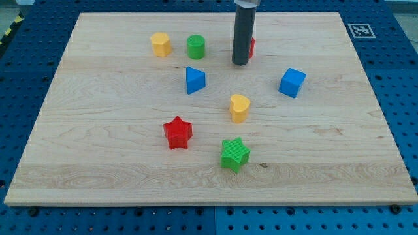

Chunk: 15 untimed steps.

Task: Move the blue cube right to the red circle to form a horizontal line

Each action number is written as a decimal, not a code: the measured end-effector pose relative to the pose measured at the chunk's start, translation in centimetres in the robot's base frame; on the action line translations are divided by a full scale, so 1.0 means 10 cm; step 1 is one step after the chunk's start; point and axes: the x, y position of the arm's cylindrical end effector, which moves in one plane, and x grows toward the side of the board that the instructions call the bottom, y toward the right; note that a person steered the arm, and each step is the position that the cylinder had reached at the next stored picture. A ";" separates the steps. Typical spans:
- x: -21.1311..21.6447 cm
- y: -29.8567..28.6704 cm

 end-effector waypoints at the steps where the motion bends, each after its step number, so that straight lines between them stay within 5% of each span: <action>1: 0.01 0.00; 5: 1.03 0.81; 10: 0.32 0.85; 15: 0.36 1.71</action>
